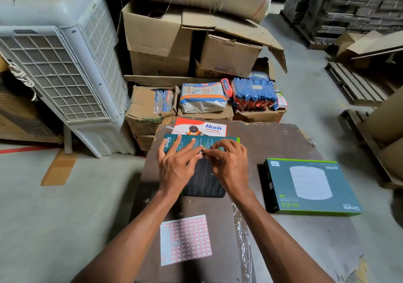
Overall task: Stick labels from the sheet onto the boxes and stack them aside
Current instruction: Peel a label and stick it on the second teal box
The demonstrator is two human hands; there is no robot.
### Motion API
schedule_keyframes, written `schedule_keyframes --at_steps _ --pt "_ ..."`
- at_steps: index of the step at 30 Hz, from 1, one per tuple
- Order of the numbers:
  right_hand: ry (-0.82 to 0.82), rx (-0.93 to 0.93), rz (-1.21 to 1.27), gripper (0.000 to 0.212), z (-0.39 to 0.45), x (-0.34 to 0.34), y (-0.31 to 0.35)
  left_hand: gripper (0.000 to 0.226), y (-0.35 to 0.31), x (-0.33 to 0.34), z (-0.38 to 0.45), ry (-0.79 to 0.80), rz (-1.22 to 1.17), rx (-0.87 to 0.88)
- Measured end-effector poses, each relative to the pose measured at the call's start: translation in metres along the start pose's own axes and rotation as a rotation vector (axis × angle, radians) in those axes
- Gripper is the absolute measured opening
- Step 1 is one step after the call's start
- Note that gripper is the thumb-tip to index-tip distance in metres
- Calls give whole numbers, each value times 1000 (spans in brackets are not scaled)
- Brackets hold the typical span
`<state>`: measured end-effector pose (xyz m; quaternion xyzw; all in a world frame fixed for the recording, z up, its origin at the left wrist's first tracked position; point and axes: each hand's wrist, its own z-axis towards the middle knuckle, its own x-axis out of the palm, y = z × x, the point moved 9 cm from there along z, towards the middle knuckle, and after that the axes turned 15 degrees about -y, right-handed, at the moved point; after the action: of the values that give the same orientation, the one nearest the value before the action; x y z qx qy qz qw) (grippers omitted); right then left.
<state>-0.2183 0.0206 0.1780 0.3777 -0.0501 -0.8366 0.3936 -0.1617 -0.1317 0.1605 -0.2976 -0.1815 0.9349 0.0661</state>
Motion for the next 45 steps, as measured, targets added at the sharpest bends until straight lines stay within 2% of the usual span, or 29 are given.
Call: schedule_keyframes --at_steps 3,7,14,20,23,27,31,35,39,42,45 --pt "-15 33 116 19 -3 -1 -9 26 2 0 1 10 -42 -40" --pt "9 8 114 28 -3 -5 -13 37 5 2 2 43 -73 -98" --pt "28 -26 -37 23 -5 -1 -2 22 0 -7 3 10 -35 -89" --pt "77 -11 40 21 -4 0 -6 22 1 -4 5 45 -11 -89" --pt "86 3 109 38 1 -5 -15 19 2 -1 7 67 -21 -99" --pt "227 -12 88 68 -12 1 -22 25 5 -1 7 77 -29 -65" --pt "241 -27 -42 65 -15 1 -19 28 5 -4 4 79 -46 -61" --pt "316 -114 -193 81 -17 11 -14 39 4 -3 3 106 -16 -28" --pt "335 -129 -239 73 -22 13 -11 50 1 -4 2 113 9 -11" --pt "286 -94 -233 60 -17 9 -9 47 2 -5 0 96 -14 -28" --pt "269 -66 -256 61 -12 9 -9 44 7 -4 2 90 -44 -53"
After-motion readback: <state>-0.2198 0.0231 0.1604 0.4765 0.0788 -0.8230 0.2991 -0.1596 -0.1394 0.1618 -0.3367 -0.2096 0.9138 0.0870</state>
